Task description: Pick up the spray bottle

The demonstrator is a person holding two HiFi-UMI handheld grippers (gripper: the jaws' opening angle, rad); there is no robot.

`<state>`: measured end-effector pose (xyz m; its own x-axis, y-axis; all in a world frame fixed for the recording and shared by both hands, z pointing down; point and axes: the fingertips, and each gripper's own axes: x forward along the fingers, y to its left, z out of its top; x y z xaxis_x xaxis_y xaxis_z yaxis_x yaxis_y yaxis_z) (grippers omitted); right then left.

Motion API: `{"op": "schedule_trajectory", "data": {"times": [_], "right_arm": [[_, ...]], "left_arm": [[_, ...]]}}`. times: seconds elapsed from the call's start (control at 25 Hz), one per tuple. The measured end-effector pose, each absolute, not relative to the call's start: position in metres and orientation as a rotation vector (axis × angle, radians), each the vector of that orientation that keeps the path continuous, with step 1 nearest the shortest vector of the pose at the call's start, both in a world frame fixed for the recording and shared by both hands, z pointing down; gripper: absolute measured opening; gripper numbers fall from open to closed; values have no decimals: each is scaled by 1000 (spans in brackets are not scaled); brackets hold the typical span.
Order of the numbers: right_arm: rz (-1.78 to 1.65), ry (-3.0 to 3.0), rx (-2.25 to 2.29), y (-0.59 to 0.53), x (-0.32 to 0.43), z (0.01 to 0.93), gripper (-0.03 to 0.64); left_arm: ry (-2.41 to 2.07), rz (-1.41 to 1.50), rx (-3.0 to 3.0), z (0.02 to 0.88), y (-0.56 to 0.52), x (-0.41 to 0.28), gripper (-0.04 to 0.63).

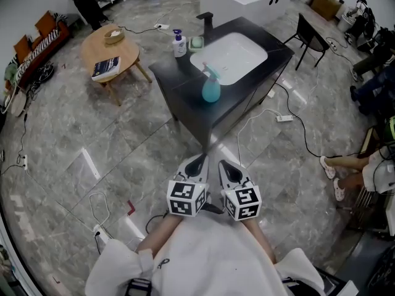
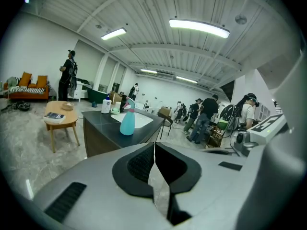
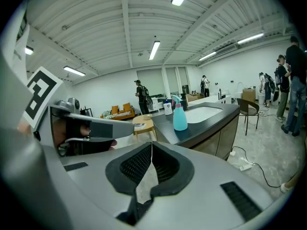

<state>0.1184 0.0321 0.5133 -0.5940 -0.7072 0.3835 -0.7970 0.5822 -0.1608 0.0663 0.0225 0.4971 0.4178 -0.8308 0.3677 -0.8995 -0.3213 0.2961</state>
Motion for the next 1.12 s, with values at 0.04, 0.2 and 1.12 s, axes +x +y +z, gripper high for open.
{"op": "schedule_trajectory", "data": {"times": [0.04,0.2,1.12], "right_arm": [[463,-2536,1244,31,118,513,26],[481,-2524,1296,22,119,516,26],[482,-2468,1392,-98,107,507,28]], "left_arm": [[-1465,206,2225,498,22,66,29],[-1445,213,2244,501,17,63,29],[-1432,192,2229,503,-110,31,29]]}}
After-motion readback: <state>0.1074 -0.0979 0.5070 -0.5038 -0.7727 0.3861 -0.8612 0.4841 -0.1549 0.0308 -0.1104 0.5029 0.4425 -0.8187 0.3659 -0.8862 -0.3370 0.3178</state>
